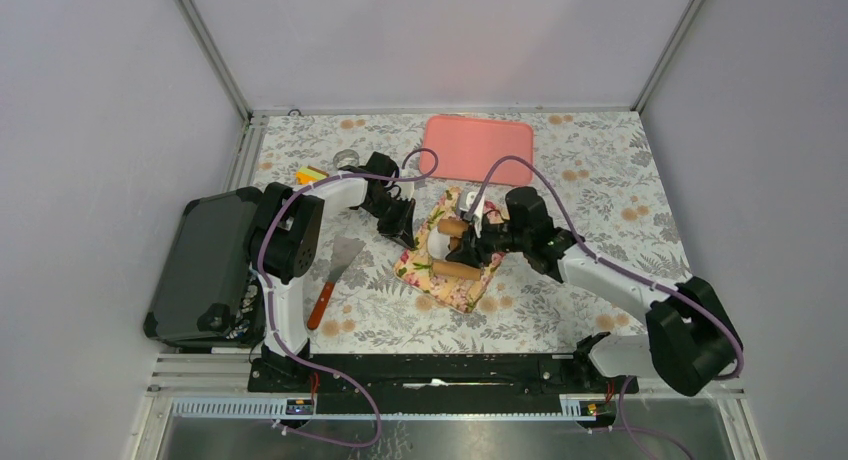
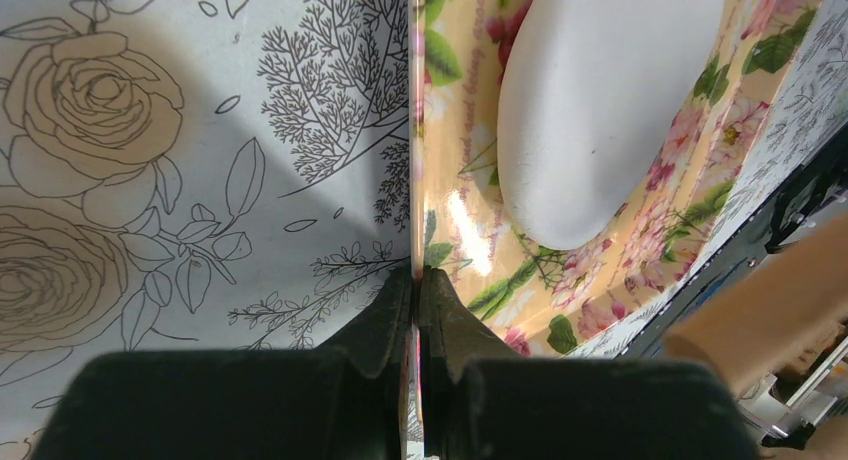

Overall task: Roll out the dumpling wrappers from the dough
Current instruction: Flatten out the dough on the work surface.

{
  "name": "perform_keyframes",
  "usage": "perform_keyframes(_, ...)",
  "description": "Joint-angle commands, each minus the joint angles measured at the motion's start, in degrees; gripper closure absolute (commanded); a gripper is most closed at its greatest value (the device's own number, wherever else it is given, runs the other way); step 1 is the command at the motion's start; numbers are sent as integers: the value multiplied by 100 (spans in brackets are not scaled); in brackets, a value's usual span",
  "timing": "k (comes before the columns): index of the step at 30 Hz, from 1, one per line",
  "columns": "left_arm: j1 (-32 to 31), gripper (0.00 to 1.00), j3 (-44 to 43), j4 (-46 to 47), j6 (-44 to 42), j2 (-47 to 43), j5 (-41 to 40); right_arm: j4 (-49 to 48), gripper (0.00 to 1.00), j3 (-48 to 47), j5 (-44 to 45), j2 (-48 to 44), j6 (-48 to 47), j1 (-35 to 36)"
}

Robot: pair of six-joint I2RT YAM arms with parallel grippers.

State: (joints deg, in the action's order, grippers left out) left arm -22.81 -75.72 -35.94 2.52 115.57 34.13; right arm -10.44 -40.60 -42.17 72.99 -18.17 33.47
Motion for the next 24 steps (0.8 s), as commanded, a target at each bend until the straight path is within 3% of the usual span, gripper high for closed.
perform_keyframes(1, 75, 100, 164, -159, -340, 224, -524, -343, 100, 67, -259, 384, -411, 80)
perform_keyframes(11, 75, 100, 166, -159, -340, 216, -529, 591, 100, -46, 1075, 507, -1701, 53)
perform_keyframes(19, 76, 100, 183, -141, -340, 196, -522, 2106, 100, -784, 1295, 579, -2793, -739)
perform_keyframes(24, 75, 100, 181, -132, -341, 195, -523, 1735, 100, -963, 1651, 908, -2947, -1238)
